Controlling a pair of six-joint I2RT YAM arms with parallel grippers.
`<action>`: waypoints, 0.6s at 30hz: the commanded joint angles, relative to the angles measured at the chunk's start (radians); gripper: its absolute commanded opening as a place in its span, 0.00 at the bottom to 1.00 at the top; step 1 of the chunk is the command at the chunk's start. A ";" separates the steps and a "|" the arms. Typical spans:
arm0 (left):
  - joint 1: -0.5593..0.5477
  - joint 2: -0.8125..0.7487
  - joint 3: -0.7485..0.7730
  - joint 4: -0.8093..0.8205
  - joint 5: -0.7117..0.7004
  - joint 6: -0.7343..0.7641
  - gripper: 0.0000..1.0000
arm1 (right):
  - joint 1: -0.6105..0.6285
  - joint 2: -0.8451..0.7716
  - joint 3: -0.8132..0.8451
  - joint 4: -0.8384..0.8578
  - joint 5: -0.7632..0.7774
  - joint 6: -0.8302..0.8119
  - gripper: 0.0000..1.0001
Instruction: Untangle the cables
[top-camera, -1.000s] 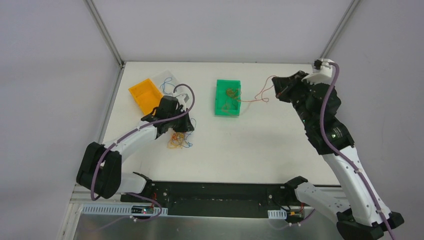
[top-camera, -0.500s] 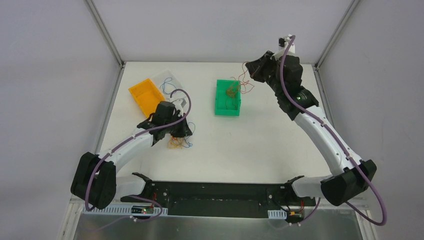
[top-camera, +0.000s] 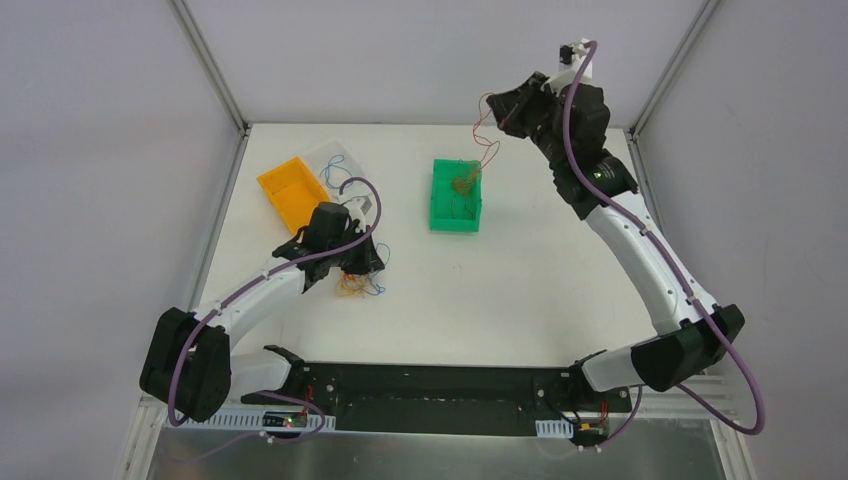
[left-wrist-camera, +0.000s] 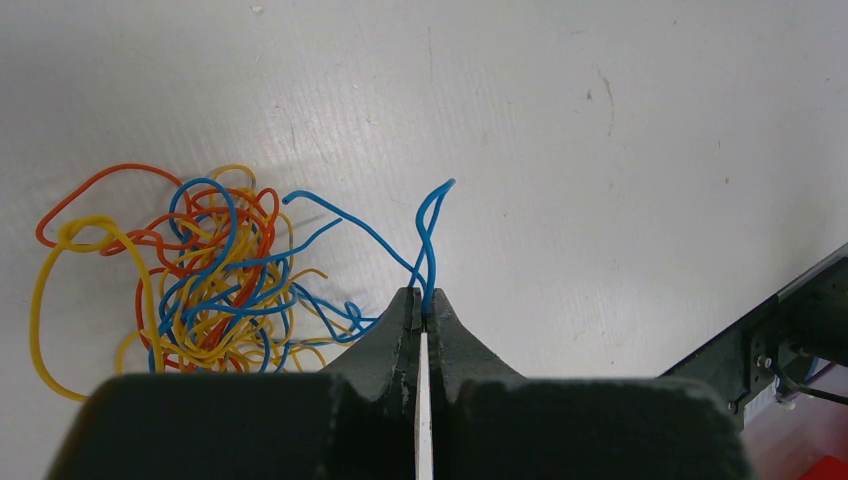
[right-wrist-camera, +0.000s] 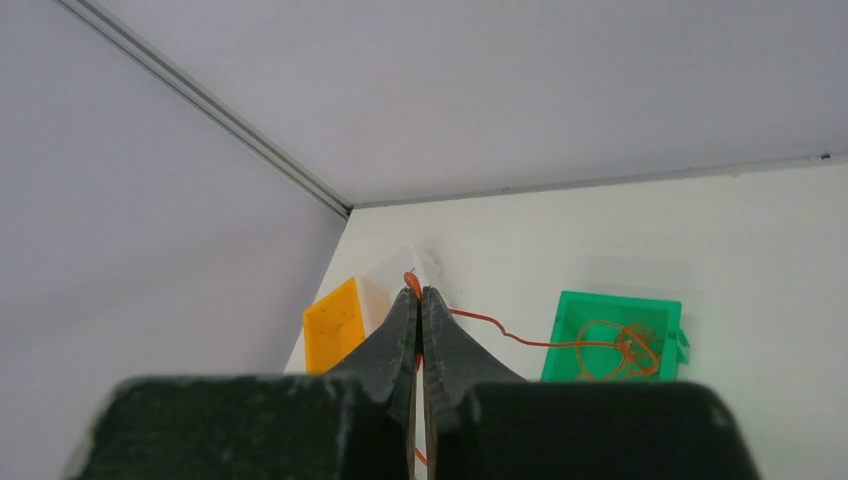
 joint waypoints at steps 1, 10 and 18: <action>-0.002 -0.015 0.016 -0.015 0.004 0.000 0.00 | -0.003 0.018 0.071 0.014 -0.042 -0.014 0.00; -0.002 -0.016 0.023 -0.025 -0.002 0.007 0.00 | -0.004 0.103 0.015 0.046 -0.130 0.004 0.00; -0.002 -0.027 0.025 -0.035 -0.006 0.006 0.00 | -0.025 0.218 -0.047 0.053 -0.158 0.011 0.00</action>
